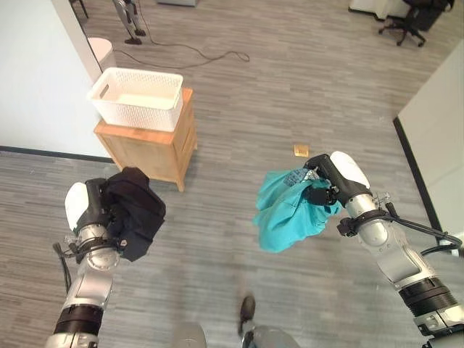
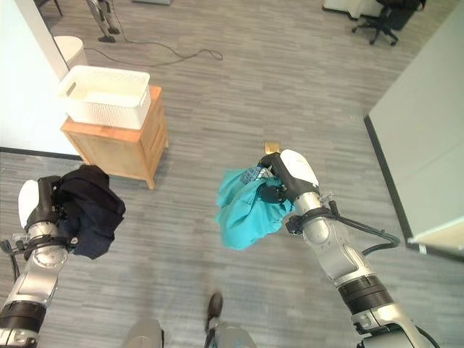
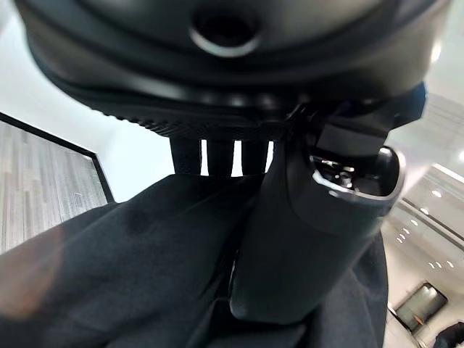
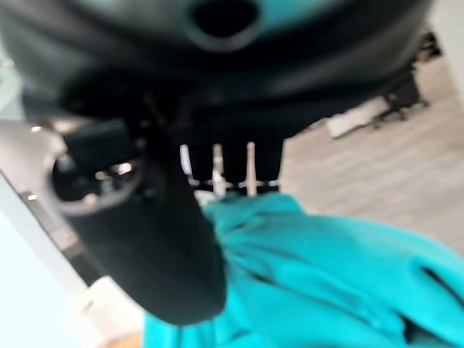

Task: Pick up bed clothes into laundry basket.

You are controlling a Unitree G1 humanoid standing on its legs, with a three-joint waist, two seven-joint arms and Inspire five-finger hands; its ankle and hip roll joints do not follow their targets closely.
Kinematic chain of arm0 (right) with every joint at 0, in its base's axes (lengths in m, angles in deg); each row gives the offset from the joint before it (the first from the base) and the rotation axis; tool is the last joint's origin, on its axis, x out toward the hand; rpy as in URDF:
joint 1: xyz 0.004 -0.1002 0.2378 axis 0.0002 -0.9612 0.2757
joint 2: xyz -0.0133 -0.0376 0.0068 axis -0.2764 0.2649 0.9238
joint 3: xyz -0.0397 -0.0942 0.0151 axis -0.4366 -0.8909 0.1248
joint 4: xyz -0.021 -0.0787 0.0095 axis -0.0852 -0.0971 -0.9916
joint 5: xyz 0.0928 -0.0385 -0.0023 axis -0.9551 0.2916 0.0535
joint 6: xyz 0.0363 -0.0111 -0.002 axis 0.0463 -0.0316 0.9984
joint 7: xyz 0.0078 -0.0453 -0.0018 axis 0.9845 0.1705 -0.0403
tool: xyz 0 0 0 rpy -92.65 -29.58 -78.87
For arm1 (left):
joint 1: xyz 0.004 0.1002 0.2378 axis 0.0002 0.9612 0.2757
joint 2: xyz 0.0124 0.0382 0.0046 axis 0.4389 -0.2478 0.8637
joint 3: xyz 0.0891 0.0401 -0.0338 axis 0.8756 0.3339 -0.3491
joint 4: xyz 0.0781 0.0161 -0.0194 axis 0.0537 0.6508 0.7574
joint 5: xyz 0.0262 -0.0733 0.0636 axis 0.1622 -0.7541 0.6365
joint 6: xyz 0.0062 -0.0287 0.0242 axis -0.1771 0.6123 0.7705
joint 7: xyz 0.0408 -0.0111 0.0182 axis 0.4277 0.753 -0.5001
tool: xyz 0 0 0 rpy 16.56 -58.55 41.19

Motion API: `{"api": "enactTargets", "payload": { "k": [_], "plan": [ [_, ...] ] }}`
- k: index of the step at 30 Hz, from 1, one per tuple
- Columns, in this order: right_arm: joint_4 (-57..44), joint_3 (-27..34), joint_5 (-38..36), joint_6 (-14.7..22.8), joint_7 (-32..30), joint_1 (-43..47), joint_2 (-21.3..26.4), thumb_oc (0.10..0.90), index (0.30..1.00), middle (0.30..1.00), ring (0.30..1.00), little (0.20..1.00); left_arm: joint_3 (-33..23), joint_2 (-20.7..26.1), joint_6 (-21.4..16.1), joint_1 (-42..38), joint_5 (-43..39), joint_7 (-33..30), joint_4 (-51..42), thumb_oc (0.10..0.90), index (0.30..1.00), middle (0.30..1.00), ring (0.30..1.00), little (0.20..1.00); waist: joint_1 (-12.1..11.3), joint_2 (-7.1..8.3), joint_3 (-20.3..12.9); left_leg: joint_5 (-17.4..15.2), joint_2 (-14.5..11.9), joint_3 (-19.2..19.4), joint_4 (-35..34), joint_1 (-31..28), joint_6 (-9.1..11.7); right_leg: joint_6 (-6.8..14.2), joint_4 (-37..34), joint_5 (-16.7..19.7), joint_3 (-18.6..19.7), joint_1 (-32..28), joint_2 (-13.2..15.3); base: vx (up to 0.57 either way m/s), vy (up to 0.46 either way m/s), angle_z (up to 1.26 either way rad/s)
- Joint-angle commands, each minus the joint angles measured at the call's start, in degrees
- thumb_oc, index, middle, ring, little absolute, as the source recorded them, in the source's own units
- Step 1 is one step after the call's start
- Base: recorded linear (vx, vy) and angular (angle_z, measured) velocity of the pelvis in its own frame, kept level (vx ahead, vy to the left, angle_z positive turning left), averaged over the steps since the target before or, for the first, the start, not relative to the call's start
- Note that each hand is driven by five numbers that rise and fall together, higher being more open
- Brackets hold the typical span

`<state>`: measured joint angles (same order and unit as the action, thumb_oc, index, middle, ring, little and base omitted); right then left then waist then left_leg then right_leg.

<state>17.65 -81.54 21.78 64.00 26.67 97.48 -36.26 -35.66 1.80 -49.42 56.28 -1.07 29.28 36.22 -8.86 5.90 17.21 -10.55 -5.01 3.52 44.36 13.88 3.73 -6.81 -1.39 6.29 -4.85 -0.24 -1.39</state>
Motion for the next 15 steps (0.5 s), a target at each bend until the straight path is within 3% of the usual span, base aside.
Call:
{"api": "enactTargets", "payload": {
  "k": [1, 2, 4, 5, 7, 8, 9, 10, 11, 13, 14, 15],
  "plan": [
    [-4.48, 3.63, -2.15, 3.48, -3.65, 5.8, 5.05, 0.4, 0.3, 0.3, 0.3, 0.3, -0.13, 4.11, -5.82, -5.81, 1.39, -3.5, -7.39, 0.4, 0.3, 0.3, 0.3, 0.3, 1.59, -2.51, -3.84, 8.68, 1.21, 3.18, -21.58, -4.5, -0.16, 12.17, -3.61, -4.32, -3.95, -5.62, 5.81, 0.37, -0.025, -0.65],
    [-4.54, 3.63, -2.14, 3.5, -3.62, 5.65, 5.11, 0.4, 0.3, 0.3, 0.3, 0.3, -0.15, 4.02, -5.8, -5.65, 1.42, -3.46, -7.49, 0.4, 0.3, 0.3, 0.3, 0.3, 1.5, -2.34, -3.99, 8.8, 1.54, 3.45, -22.43, -5.01, -0.35, 12.33, -3.61, -4.47, -3.84, -5.66, 6.14, 0.21, 0.001, -0.24],
    [-4.21, 4.23, -1.87, 3.83, -3.92, 4.9, 6.1, 0.4, 0.3, 0.3, 0.3, 0.3, 0.12, 4.16, -6.1, -6.02, 1.66, -3.29, -7.43, 0.4, 0.3, 0.3, 0.3, 0.3, 1.55, -3.58, -5.3, 10.64, 2.97, 9.21, -32.33, -6.04, -0.74, 12.6, -3.61, -6.88, -4.95, -7.1, 4.62, 0.35, -0.025, -0.38],
    [-3.63, 5.36, -1.65, 3.68, -4.74, 4.69, 7.62, 0.4, 0.3, 0.3, 0.3, 0.3, 0.86, 4.82, -6.08, -7.36, 1.86, -3.1, -7.54, 0.4, 0.3, 0.3, 0.3, 0.3, 2.75, -4.79, -6.21, 13.85, 1.87, 19.42, -37.03, -5.19, 0.08, 12.41, -3.61, -9.66, -7.58, -9.49, 3.12, 0.5, -0.034, -0.39],
    [-3.46, 6.38, -1.59, 3.34, -5.47, 4.79, 8.92, 0.4, 0.3, 0.3, 0.3, 0.3, 1.91, 5.59, -5.87, -8.96, 2.11, -2.58, -7.67, 0.4, 0.3, 0.3, 0.3, 0.3, 4.15, -4.94, -6.99, 14.25, -0.19, 27.36, -38.9, -5.6, 0.92, 12.42, -3.38, -11.91, -9.88, -11.84, 3.04, 0.44, 0.0, 0.01],
    [-3.8, 7.29, -1.38, 3.01, -5.41, 4.36, 9.22, 0.4, 0.3, 0.3, 0.3, 0.3, 2.17, 5.77, -5.52, -9.46, 2.04, -1.99, -7.68, 0.4, 0.3, 0.3, 0.3, 0.3, 4.77, -4.88, -7.56, 13.9, -1.21, 30.92, -40.6, -7.49, 0.15, 12.35, -1.97, -12.45, -11.68, -12.58, 2.97, 0.25, 0.031, 0.46],
    [-4.09, 7.5, -1.32, 2.86, -5.28, 3.99, 9.2, 0.4, 0.3, 0.3, 0.3, 0.3, 2.2, 5.79, -5.38, -9.36, 2.0, -1.8, -7.79, 0.4, 0.3, 0.3, 0.3, 0.3, 4.79, -4.98, -7.59, 13.71, -0.8, 30.82, -41.53, -8.11, -0.05, 12.57, -1.35, -12.96, -11.68, -12.58, 3.11, 0.42, 0.111, 0.28],
    [-5.19, 7.91, 0.41, 2.56, -4.33, 3.44, 9.21, 0.4, 0.3, 0.3, 0.3, 0.3, 1.61, 6.0, -4.9, -8.37, 2.41, -1.37, -7.39, 0.4, 0.3, 0.3, 0.3, 0.3, 4.63, -4.63, -9.08, 12.69, 2.2, 29.09, -45.53, -11.19, -3.0, 13.71, 3.52, -14.17, -13.15, -12.94, 3.88, 0.44, 0.121, 0.16],
    [-5.59, 8.18, 1.27, 2.58, -3.84, 2.95, 9.49, 0.4, 0.3, 0.3, 0.3, 0.3, 1.39, 6.02, -4.97, -8.02, 2.61, -1.11, -7.21, 0.4, 0.3, 0.3, 0.3, 0.3, 4.53, -3.85, -9.56, 12.06, 2.88, 28.47, -46.78, -12.7, -3.5, 15.03, 7.2, -12.95, -13.8, -12.73, 4.5, 0.54, 0.136, 0.15],
    [-7.2, 8.51, 2.12, 2.77, -3.04, 3.31, 9.92, 0.4, 0.3, 0.3, 0.3, 0.3, 1.22, 6.27, -4.61, -7.22, 2.45, -1.26, -6.94, 0.4, 0.3, 0.3, 0.3, 0.3, 4.54, -2.66, -9.82, 10.59, 4.25, 28.1, -48.58, -15.64, -5.16, 19.77, 16.97, -9.08, -14.91, -10.47, 7.29, 0.28, 0.087, 0.48],
    [-7.25, 8.49, 2.14, 2.74, -3.0, 3.33, 9.89, 0.4, 0.3, 0.3, 0.3, 0.3, 1.16, 6.29, -4.61, -7.16, 2.44, -1.28, -6.97, 0.4, 0.3, 0.3, 0.3, 0.3, 4.61, -2.63, -9.77, 10.44, 4.5, 28.09, -48.62, -15.66, -5.41, 20.17, 17.79, -9.3, -14.81, -10.12, 7.66, 0.3, 0.082, 0.67],
    [-8.43, 8.07, 2.86, 2.73, -2.71, 5.27, 11.24, 0.4, 0.3, 0.3, 0.3, 0.3, 1.15, 6.81, -4.13, -6.76, 2.49, -1.17, -6.73, 0.4, 0.3, 0.3, 0.3, 0.3, 4.83, -2.43, -9.71, 9.05, 4.1, 27.72, -48.99, -18.37, -6.22, 21.81, 29.46, -2.87, -15.49, -6.95, 10.86, 0.19, 0.056, 0.59]
  ]
}}
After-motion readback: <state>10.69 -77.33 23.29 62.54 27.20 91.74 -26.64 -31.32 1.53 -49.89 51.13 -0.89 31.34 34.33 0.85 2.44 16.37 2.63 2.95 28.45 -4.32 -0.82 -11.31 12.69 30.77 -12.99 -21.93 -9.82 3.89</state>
